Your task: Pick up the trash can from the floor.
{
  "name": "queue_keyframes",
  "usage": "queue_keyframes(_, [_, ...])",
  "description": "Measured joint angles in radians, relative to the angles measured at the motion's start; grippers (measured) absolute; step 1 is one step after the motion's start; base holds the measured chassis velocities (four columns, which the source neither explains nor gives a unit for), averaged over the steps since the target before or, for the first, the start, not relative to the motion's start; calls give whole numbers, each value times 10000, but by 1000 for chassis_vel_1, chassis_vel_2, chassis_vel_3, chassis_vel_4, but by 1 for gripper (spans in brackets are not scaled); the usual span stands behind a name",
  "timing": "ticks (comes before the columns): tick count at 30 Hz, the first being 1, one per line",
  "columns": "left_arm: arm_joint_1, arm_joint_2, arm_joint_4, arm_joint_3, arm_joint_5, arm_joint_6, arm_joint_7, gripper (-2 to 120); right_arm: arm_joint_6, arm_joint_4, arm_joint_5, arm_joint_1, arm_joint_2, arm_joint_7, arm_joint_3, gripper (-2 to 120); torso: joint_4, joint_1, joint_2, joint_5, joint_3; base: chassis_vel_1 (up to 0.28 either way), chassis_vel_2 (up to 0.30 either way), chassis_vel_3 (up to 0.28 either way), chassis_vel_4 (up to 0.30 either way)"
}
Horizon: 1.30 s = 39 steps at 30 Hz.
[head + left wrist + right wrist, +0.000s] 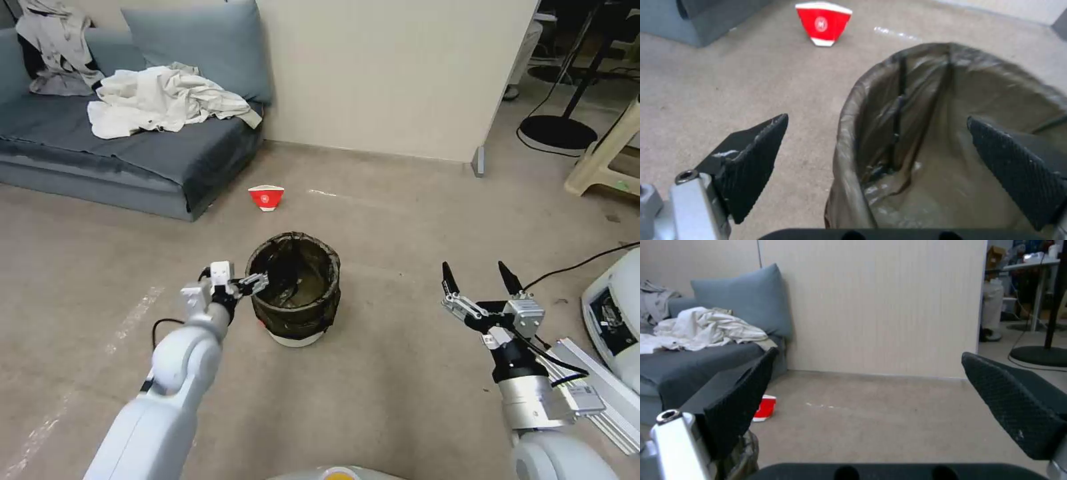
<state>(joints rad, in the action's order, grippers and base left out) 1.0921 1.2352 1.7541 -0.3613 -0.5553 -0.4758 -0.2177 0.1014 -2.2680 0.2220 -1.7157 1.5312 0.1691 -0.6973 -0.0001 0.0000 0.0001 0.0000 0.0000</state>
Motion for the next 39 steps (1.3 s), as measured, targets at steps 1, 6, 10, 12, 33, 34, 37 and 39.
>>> queue_keyframes(1, [-248, 5, -302, 99, -7, 0, -22, 100, -2, 10, -3, -9, 3, -8, -25, 100, 1, 0, 0, -3, 0, 0, 0, 0, 0])
queue_keyframes(6, [-839, 83, -1024, 358, -62, 0, -90, 100, 0, 95, -5, -38, 6, -37, -85, 100, 1, 0, 0, 0, 1, 0, 0, 0, 0])
queue_keyframes(10, [-1283, 237, -1647, 574, -114, -122, -258, 100, 16, 158, -6, -46, -13, -66, -99, 100, 1, 0, 0, 0, 1, 0, 0, 0, 0])
queue_keyframes(12, [-1323, 262, -1738, 600, -115, -137, -280, 100, 16, 173, -6, -37, -23, -70, -100, 100, 1, 0, 0, -1, 0, 0, 0, 0, 0])
queue_keyframes(33, [-1302, 360, -1968, 538, -101, -670, -584, 98, 133, 289, -6, -18, -45, -69, -6, 100, 1, 0, 0, -1, 0, 0, 0, 0, 0])
queue_keyframes(34, [-1291, 362, -1957, 529, -100, -721, -611, 95, 150, 289, -7, -36, -40, -66, -5, 100, 1, 0, 0, 0, 0, 0, 0, 0, 0])
queue_keyframes(37, [-1261, 366, -1929, 496, -102, -819, -646, 93, 176, 277, -13, -74, -38, -62, -4, 100, 1, 0, 0, 0, -1, 0, 0, 0, 0])
queue_keyframes(39, [-1236, 366, -1908, 485, -111, -843, -657, 88, 192, 269, -18, -86, -37, -60, -6, 100, 1, 0, 0, 0, -1, 0, 0, 0, 0])
